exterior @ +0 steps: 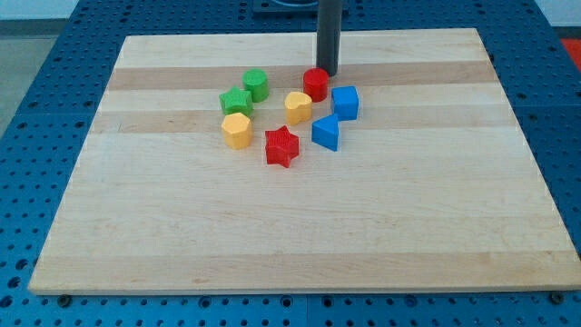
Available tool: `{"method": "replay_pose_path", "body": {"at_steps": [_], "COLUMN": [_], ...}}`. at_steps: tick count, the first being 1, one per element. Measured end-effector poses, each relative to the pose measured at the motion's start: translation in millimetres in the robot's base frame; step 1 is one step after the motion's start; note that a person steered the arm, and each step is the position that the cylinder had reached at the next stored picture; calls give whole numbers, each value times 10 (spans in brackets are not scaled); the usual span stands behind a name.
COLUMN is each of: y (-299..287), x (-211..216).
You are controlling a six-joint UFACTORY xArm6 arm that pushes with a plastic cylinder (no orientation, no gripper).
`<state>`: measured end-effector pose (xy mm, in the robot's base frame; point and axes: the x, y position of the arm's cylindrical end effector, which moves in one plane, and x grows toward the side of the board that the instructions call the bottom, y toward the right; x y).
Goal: Place red star right diagonally towards blue triangle
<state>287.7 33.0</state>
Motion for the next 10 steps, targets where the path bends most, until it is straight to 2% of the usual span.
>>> {"method": "replay_pose_path", "body": {"at_steps": [4,10], "y": [-338,-407], "x": [0,244]}}
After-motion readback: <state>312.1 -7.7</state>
